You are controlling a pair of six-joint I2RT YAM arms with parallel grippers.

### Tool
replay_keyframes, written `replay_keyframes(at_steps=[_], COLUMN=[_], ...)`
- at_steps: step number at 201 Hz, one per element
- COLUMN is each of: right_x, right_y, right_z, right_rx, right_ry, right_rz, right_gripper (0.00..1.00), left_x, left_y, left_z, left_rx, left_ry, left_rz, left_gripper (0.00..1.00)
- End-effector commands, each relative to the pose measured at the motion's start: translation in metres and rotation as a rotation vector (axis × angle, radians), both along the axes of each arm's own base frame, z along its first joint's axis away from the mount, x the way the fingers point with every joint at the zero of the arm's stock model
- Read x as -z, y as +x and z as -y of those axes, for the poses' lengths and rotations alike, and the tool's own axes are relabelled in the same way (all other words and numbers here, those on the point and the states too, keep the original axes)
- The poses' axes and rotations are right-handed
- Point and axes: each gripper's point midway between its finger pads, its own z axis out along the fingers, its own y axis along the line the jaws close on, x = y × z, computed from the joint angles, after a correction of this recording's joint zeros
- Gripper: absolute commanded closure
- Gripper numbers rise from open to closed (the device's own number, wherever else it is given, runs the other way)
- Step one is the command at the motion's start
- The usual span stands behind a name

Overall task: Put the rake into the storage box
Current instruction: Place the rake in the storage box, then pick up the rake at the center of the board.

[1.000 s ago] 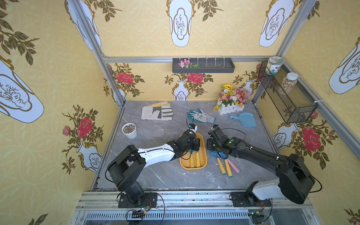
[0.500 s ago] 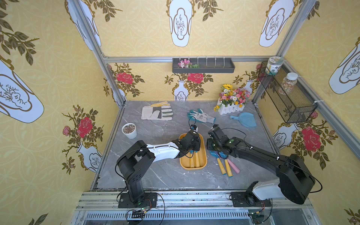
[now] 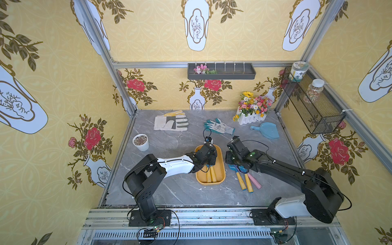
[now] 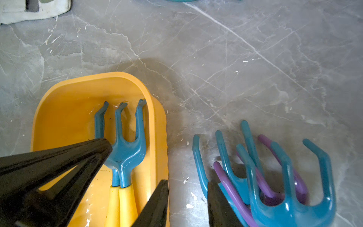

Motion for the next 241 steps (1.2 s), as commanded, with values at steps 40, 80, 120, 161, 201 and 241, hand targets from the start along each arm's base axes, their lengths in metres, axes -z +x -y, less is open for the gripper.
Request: replay_keyframes(at_steps=[40,80,120,161,201,241], right_x=[0.016,0.027,0.048,0.063,0.069,0.084], right_y=[-0.042,-0.061,-0.090,-0.103,-0.101,-0.106], right_z=[0.086,0.092,0.080,0.087,0.086,0.087], right_rx=[0.310,0.252,0.130,0.135,0.131,0.122], right_ry=[-0.246,-0.243,-0.229,-0.240,-0.240,-0.252], right_rz=[-0.150,-0.268,-0.441,-0.476,-0.475,-0.501], right_gripper=[0.43,0.45,0.47,0.49,0.53,0.59], left_x=[-0.019,-0.019,-0.017,-0.018,-0.016,-0.015], left_y=[0.005,0.005,0.003,0.003,0.003,0.005], left_z=[0.002,0.001,-0.002,-0.004,-0.004,0.000], left_rx=[-0.011,-0.017,-0.024,-0.031,-0.029,-0.021], left_ry=[-0.066,-0.070,-0.069,-0.066,-0.062,-0.058], left_rz=[0.061,0.064,0.064,0.066,0.063,0.058], left_gripper=[0.87,0.77,0.74,0.72,0.71,0.70])
